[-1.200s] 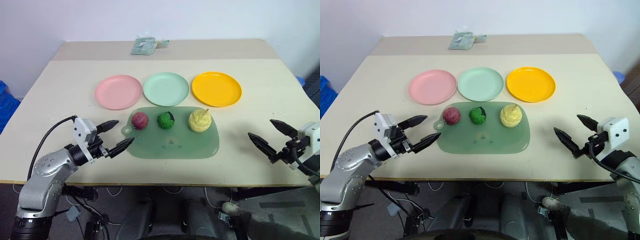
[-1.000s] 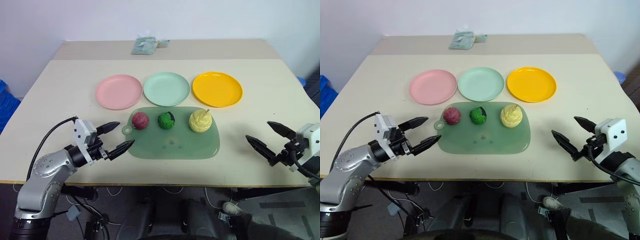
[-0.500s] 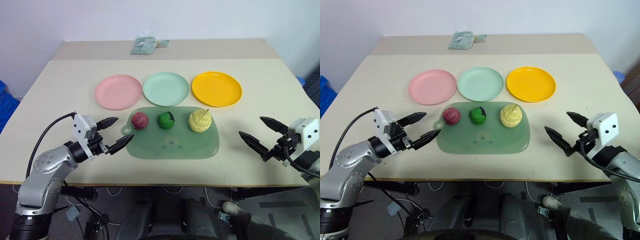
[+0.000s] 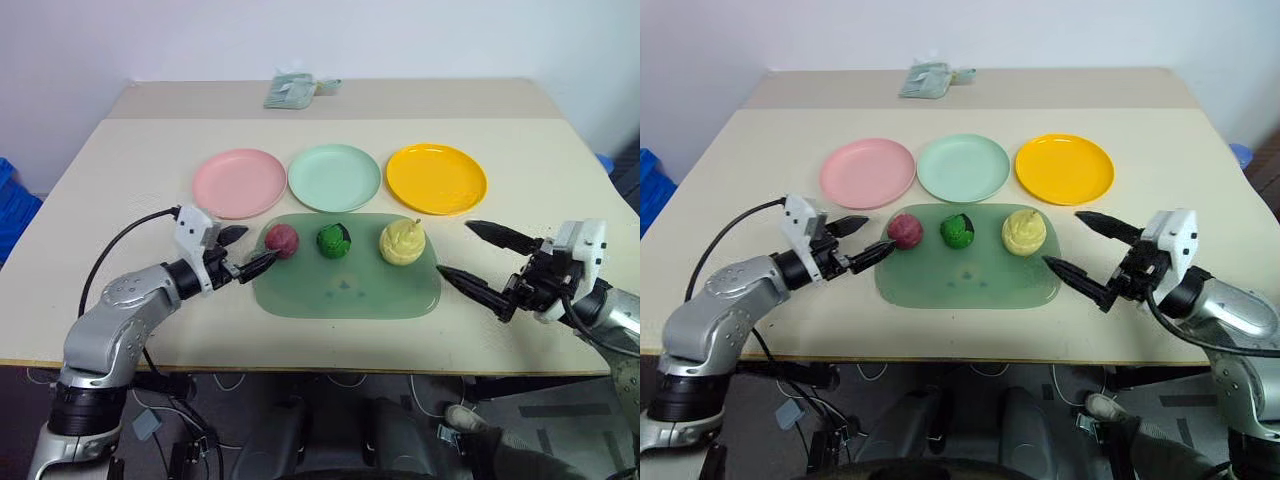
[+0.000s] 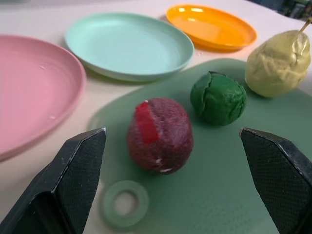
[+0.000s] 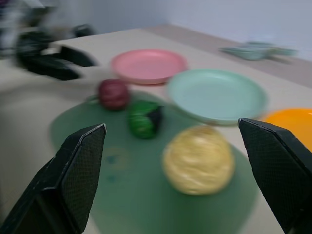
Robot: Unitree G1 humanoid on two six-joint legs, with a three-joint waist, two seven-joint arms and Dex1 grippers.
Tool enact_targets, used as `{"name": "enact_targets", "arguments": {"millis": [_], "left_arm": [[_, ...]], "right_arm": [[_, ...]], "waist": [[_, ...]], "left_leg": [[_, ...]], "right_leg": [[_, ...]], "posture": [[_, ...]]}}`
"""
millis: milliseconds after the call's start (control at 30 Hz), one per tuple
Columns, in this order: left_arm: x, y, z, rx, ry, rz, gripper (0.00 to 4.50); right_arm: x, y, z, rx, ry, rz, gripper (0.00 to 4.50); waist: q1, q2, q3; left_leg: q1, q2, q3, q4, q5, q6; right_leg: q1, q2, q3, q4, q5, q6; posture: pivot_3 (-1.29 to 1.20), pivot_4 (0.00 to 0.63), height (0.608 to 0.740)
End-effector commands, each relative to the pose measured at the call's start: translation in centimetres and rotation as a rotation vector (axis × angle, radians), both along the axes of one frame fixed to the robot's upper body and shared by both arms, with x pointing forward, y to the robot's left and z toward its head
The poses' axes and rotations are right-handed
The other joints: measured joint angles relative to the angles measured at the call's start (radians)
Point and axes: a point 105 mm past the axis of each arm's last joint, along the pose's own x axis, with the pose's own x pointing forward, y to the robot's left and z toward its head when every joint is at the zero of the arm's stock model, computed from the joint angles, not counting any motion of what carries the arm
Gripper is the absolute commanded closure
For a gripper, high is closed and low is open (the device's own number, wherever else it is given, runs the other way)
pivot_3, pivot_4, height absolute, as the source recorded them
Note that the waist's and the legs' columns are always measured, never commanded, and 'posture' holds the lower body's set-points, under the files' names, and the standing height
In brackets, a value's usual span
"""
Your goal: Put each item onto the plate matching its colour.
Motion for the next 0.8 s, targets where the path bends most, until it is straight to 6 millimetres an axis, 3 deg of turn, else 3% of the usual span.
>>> {"name": "enact_targets", "arguments": {"millis": [33,567,667,767,800], "left_arm": [[0.5,-0.4,0.2,0.008,0.009,0.005,0.00],[3.5,-2.5,-1.2,0.078,0.081,0.015,0.00],[3.9,-2.8,-1.6,0.064,0.111,0.017,0.89],[4.2,-2.8,-1.4,0.074,0.095,0.030,2.19],[4.3,-2.6,-1.4,0.081,0.090,0.044,2.19]], "right_arm": [[-0.7,1.0,0.9,-0.034,-0.054,0.092,0.05],[-0.3,2.2,1.1,-0.048,-0.094,0.111,0.05],[-0.2,2.3,1.2,-0.047,-0.097,0.104,0.00],[-0.1,2.4,1.3,-0.045,-0.097,0.092,0.00],[-0.1,2.4,1.3,-0.045,-0.097,0.087,0.00]], "waist": [[-0.002,0.000,0.000],[0.014,0.000,0.000],[0.023,0.000,0.000],[0.023,0.000,0.000],[0.023,0.000,0.000]], "left_leg": [[0.000,0.000,0.000,0.000,0.000,0.000],[0.000,0.000,0.000,0.000,0.000,0.000],[0.000,0.000,0.000,0.000,0.000,0.000],[0.000,0.000,0.000,0.000,0.000,0.000],[0.000,0.000,0.000,0.000,0.000,0.000]], "right_leg": [[0.000,0.000,0.000,0.000,0.000,0.000],[0.000,0.000,0.000,0.000,0.000,0.000],[-0.001,0.000,0.000,0.000,0.000,0.000],[-0.001,0.000,0.000,0.000,0.000,0.000],[-0.001,0.000,0.000,0.000,0.000,0.000]], "posture": [[0.00,0.150,0.740],[0.00,0.150,0.740],[0.00,0.150,0.740],[0.00,0.150,0.740],[0.00,0.150,0.740]]}}
